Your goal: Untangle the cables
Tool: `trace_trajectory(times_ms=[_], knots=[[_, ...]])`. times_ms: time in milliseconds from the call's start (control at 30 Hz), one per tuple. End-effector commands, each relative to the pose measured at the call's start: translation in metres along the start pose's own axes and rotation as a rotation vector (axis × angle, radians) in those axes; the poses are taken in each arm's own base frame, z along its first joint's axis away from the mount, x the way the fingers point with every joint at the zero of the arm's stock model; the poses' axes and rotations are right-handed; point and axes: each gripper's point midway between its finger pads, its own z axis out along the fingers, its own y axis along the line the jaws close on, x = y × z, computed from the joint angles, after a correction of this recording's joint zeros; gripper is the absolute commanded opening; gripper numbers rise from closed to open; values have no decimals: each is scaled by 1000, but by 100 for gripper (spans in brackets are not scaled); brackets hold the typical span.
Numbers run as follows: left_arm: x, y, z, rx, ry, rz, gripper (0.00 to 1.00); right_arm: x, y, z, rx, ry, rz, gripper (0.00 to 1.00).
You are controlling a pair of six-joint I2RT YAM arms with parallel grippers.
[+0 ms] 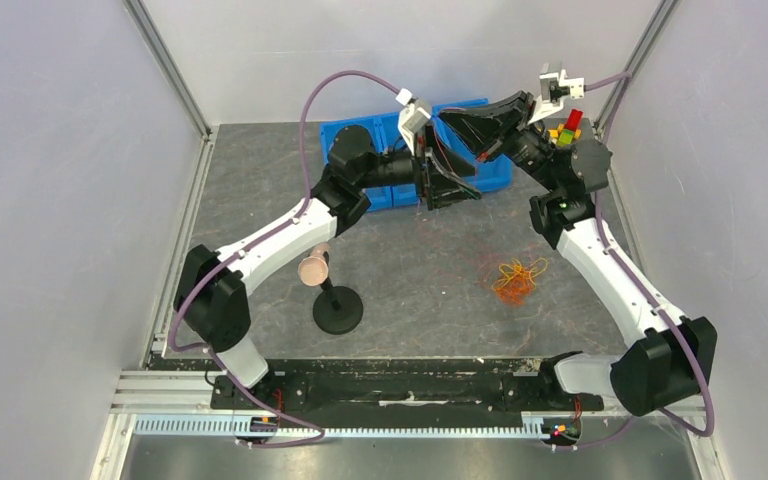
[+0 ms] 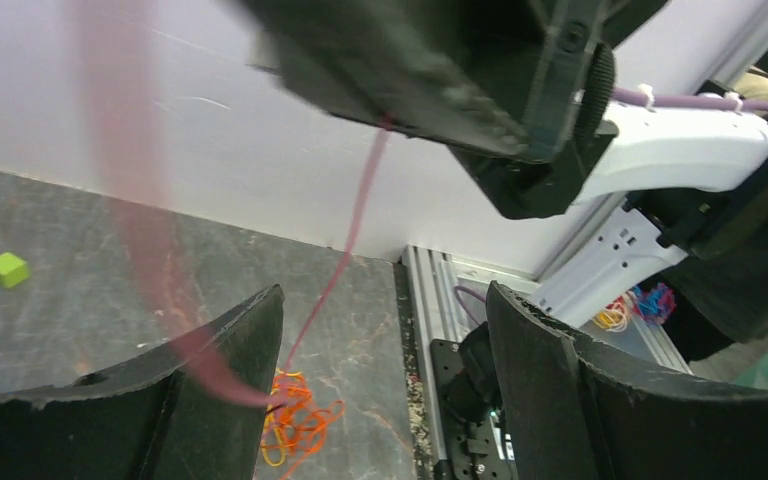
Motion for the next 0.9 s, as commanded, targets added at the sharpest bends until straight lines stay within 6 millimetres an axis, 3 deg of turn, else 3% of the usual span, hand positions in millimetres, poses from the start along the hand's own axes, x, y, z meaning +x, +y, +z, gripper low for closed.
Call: trace_trajectory(times_ms=[0, 200, 300, 400, 500, 600, 767, 867], knots=[[-10, -12, 9, 12, -51, 25, 81, -27, 6, 11, -4, -99, -2, 0], [-13, 31, 21, -167, -80, 3, 81, -37, 10, 11, -3, -147, 76, 0], [-7, 37, 23, -185, -70, -12, 57, -41, 9, 11, 0, -165, 95, 0], [2, 38, 15, -201, -46, -20, 24, -58, -6, 4, 47, -197, 84, 0], [12, 36, 2, -208, -40, -24, 3, -71, -19, -7, 86, -215, 63, 0], [2, 34, -10, -190, -64, -38, 2, -68, -33, -22, 139, -189, 45, 0], [-35, 46, -48, -249, -118, -18, 2, -49, -76, -83, 317, -79, -47, 0], [-56, 48, -61, -246, -129, 28, 2, -12, -85, -113, 368, 38, -61, 0]])
